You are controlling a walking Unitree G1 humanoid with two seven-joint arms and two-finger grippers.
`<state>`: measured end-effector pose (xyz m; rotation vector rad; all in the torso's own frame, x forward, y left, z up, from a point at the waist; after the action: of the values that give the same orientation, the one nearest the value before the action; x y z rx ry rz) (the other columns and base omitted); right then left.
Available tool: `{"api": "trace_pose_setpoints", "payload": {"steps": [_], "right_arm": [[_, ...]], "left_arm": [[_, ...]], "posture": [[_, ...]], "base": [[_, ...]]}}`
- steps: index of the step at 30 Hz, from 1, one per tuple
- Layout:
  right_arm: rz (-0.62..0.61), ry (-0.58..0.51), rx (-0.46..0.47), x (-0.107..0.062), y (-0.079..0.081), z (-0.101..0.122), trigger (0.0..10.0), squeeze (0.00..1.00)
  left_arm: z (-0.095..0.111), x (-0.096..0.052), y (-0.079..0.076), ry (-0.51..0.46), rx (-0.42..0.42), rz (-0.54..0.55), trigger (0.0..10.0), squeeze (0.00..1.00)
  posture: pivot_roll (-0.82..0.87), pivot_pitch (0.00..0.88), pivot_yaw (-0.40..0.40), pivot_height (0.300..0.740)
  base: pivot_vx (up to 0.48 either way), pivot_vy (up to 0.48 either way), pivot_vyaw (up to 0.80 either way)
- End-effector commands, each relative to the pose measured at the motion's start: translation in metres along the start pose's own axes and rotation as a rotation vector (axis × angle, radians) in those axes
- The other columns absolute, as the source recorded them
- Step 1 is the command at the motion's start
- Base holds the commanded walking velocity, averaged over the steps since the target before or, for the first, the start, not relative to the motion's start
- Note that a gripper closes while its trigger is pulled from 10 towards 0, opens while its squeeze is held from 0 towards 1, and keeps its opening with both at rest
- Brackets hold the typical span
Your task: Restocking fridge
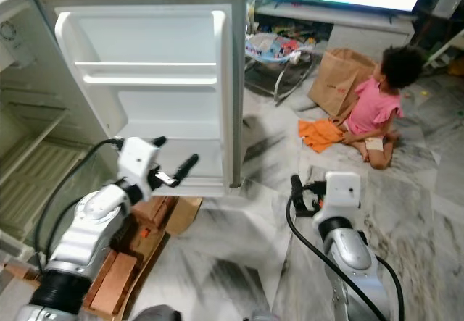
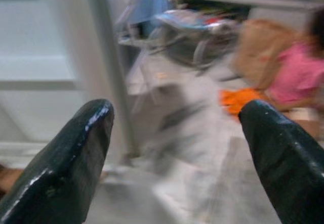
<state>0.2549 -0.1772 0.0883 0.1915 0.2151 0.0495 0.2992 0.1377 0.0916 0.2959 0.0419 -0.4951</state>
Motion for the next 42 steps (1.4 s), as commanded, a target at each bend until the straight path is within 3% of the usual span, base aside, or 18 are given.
{"api": "trace_pose_setpoints", "payload": {"steps": [1,2,6,7,12,16,23,31,34,42], "right_arm": [[0.015,0.025,-0.030,0.001,0.001,-0.001,10.0,0.00],[0.028,0.031,-0.046,0.004,0.003,-0.002,10.0,0.00],[0.076,0.026,-0.071,0.007,0.010,0.001,10.0,0.00],[0.062,0.050,-0.025,0.007,0.012,-0.005,10.0,0.00],[0.133,0.064,-0.096,-0.004,0.031,-0.017,10.0,0.00],[0.072,0.035,-0.082,-0.001,0.023,-0.012,10.0,0.00],[-0.209,-0.092,0.021,0.006,-0.007,0.007,10.0,0.00],[-0.214,-0.111,0.056,0.001,-0.015,0.010,10.0,0.00],[-0.203,-0.125,0.017,0.001,-0.014,0.013,10.0,0.00],[-0.171,-0.149,0.028,0.003,-0.005,0.016,10.0,0.00]], "left_arm": [[-0.005,-0.002,0.001,0.028,-0.059,0.023,10.0,0.00],[-0.009,-0.004,0.002,0.045,-0.115,0.041,10.0,0.00],[-0.011,-0.005,-0.002,0.043,-0.074,0.006,10.0,0.00],[-0.010,-0.003,-0.005,0.038,-0.065,-0.013,10.0,0.00],[-0.003,0.004,-0.012,0.021,-0.086,-0.032,10.0,0.00],[0.004,0.006,-0.015,-0.004,-0.075,-0.036,10.0,0.00],[0.011,0.004,-0.021,-0.041,-0.082,-0.065,10.0,0.00],[0.016,0.009,-0.022,-0.063,-0.092,-0.102,10.0,0.00],[0.020,0.010,-0.020,-0.072,-0.093,-0.092,10.0,0.00],[0.022,0.011,-0.026,-0.074,-0.105,-0.103,10.0,0.00]], "posture": [[-0.05,0.024,0.031,0.740],[-0.06,0.022,0.033,0.740],[-0.09,0.000,0.042,0.740],[-0.11,0.000,0.052,0.740],[-0.11,0.000,0.043,0.740],[-0.09,0.000,0.026,0.740],[-0.09,0.004,0.024,0.740],[-0.11,0.007,0.033,0.740],[-0.11,0.008,0.033,0.740],[-0.11,0.012,0.027,0.740]], "base": [[0.285,-0.382,-0.80],[0.285,-0.382,-0.80],[0.282,-0.386,-0.80],[0.262,-0.398,-0.80],[0.262,-0.398,-0.80],[0.249,-0.407,-0.80],[0.000,-0.425,-0.80],[0.234,-0.363,-0.79],[0.365,-0.306,-0.80],[0.301,-0.187,0.00]]}}
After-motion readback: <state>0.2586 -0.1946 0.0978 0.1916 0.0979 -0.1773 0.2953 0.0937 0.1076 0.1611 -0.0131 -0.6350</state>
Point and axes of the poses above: a point about 5 cm out from each wrist's last joint towards the gripper, its own x axis pointing out of the wrist towards the gripper, its own z axis along the axis of the wrist's last joint, y = z × x, the point moved 2 cm from there along x, pointing out of the wrist towards the gripper, and after that the axes turned 9 degrees about x, right-handed, at the moved point
